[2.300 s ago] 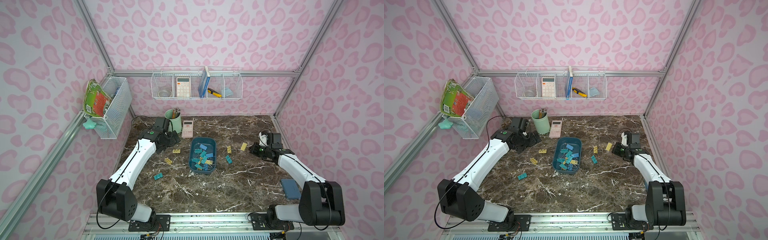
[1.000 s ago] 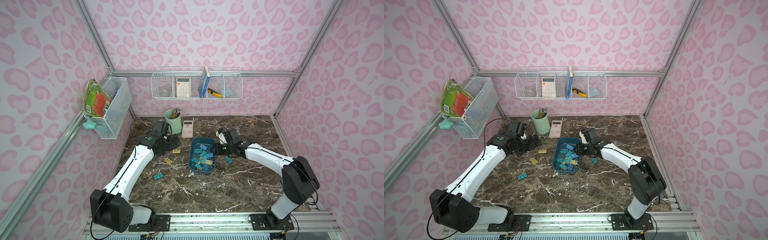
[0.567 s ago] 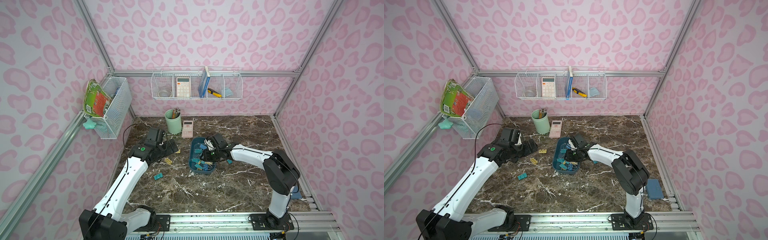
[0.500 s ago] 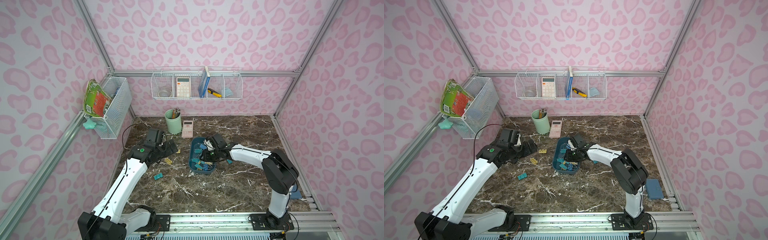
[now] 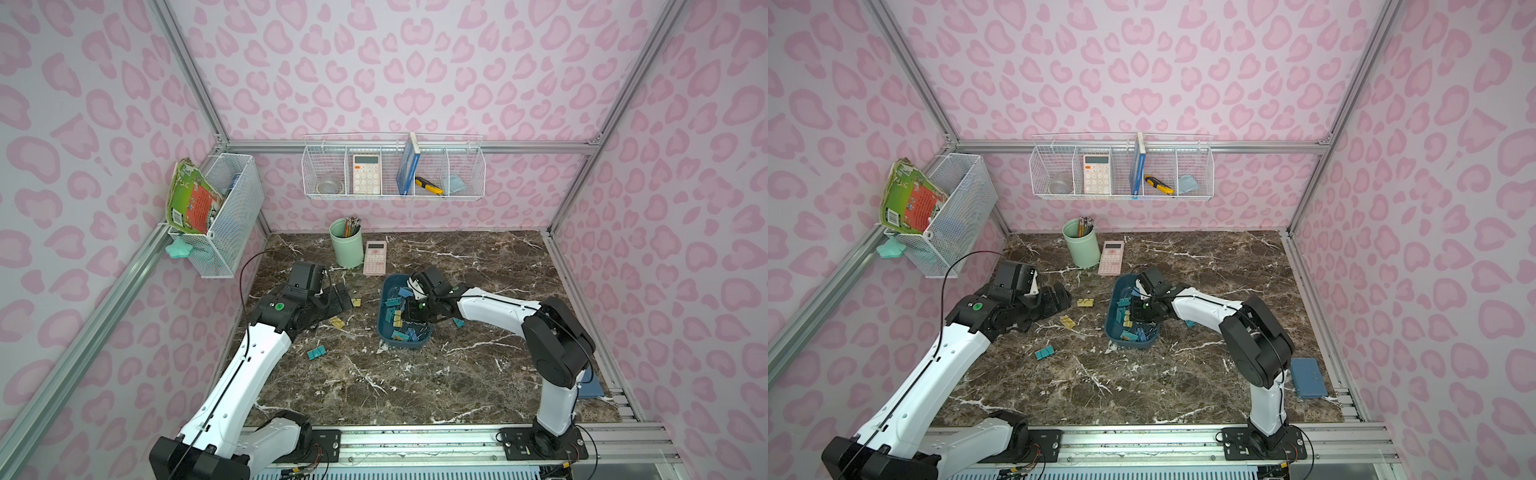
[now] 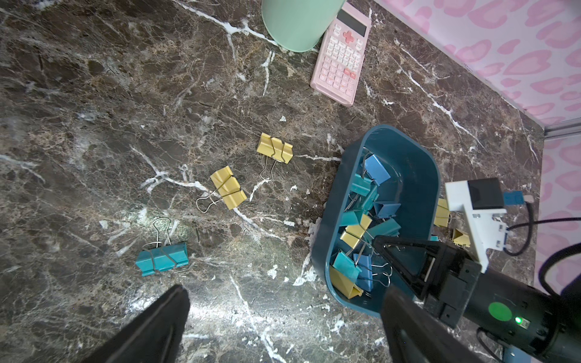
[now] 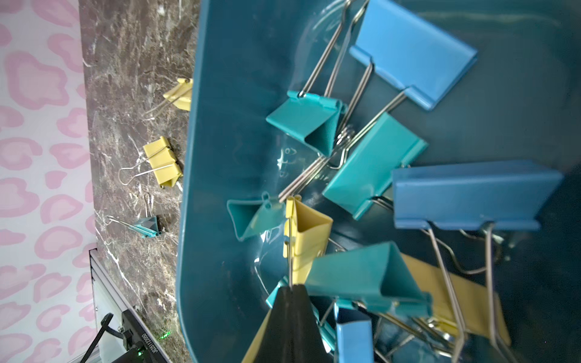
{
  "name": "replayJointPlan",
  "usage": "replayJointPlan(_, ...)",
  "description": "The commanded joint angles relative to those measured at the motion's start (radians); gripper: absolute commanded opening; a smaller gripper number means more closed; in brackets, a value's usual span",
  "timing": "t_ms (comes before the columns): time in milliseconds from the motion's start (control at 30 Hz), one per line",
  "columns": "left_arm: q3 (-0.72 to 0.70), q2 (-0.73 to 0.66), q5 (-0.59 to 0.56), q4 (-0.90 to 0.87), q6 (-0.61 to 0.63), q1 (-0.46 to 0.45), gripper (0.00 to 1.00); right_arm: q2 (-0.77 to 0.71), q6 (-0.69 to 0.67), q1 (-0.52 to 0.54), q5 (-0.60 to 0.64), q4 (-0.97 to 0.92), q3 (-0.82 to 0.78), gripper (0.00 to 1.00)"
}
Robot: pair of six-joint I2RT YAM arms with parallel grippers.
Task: Take out the binder clips from the storage box
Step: Pick up the binder clip from the storage box, then place the binder clip at the center of the board.
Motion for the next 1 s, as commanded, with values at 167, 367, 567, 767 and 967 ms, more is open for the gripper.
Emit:
replayJointPlan(167, 0.023, 0.022, 0.014, 0.0, 0.018, 0.0, 0.99, -0.082, -0.018, -0.038, -0.037, 0.091, -0.019, 0.0)
replayJointPlan(367, 0.051, 0.038, 0.022, 0.003, 0.025, 0.001, 0.99, -0.122, -0.033, -0.073, -0.046, 0.121, -0.024, 0.0)
replayJointPlan(567, 0.067, 0.06, 0.06, 0.05, 0.042, 0.001, 0.99, -0.206, -0.047, -0.148, -0.021, 0.096, -0.053, 0.0)
replayJointPlan(767, 0.096, 0.121, 0.099, 0.096, 0.039, -0.005, 0.99, -0.347, -0.074, -0.259, 0.011, 0.049, -0.158, 0.0)
replayJointPlan(967, 0.143, 0.205, 0.118, 0.13, 0.045, -0.032, 0.99, -0.506, -0.098, -0.373, 0.025, -0.012, -0.325, 0.0)
